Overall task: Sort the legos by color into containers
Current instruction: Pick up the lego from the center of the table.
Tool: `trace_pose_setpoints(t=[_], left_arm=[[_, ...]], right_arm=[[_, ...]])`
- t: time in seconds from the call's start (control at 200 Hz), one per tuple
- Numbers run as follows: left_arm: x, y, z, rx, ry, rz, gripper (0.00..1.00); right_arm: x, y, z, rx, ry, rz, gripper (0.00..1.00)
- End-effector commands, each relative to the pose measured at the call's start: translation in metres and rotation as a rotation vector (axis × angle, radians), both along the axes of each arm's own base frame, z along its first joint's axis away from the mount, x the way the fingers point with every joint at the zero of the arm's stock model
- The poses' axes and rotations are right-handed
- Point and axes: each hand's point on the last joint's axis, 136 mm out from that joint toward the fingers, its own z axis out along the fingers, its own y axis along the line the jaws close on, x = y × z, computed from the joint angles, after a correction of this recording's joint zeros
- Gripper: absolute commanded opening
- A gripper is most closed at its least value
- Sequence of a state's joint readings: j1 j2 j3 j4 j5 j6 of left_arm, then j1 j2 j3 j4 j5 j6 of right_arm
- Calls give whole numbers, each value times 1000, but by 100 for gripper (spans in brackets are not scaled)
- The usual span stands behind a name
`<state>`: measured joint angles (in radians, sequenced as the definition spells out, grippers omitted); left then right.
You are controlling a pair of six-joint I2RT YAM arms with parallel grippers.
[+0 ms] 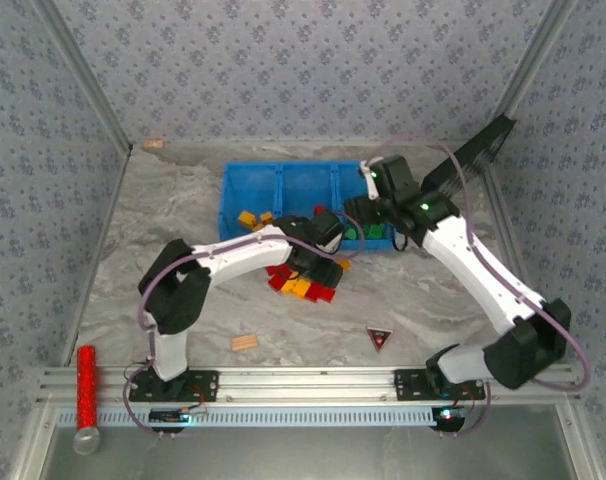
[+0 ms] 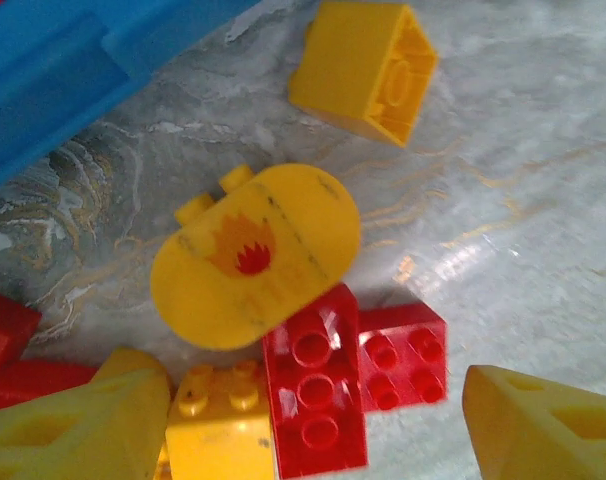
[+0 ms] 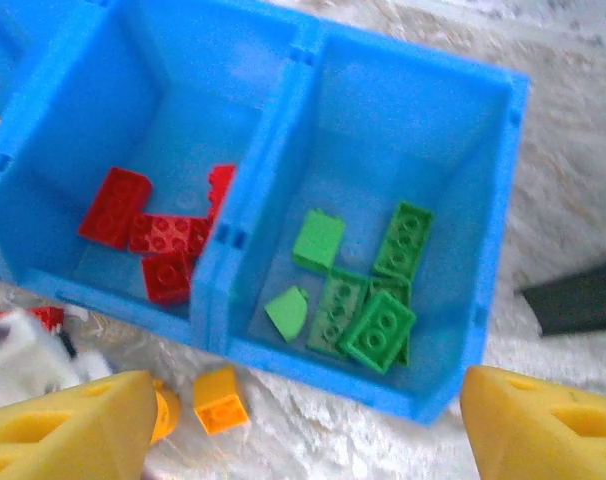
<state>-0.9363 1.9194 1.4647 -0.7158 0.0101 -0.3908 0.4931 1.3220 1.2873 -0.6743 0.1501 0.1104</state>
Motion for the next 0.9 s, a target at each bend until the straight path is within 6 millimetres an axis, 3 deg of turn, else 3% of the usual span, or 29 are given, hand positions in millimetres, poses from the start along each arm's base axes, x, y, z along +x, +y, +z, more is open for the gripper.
trace_pose_setpoints(t=[0.0,0.28,0.615,0.895], left_arm=[[12,-1,-3,43,2,60,79],[28,-9,-17,101,-7,78,84],[33,4,-38,188,6,108,83],[37,-5,-45,171,15,103,76]], right_arm=[[-24,-11,-4,97,40,-34,82],[-37,-32,-31,166,96,-83,84],[-29,-38,-36,195,107,-90,85],[-30,-49,-41,280,146,-113,85]])
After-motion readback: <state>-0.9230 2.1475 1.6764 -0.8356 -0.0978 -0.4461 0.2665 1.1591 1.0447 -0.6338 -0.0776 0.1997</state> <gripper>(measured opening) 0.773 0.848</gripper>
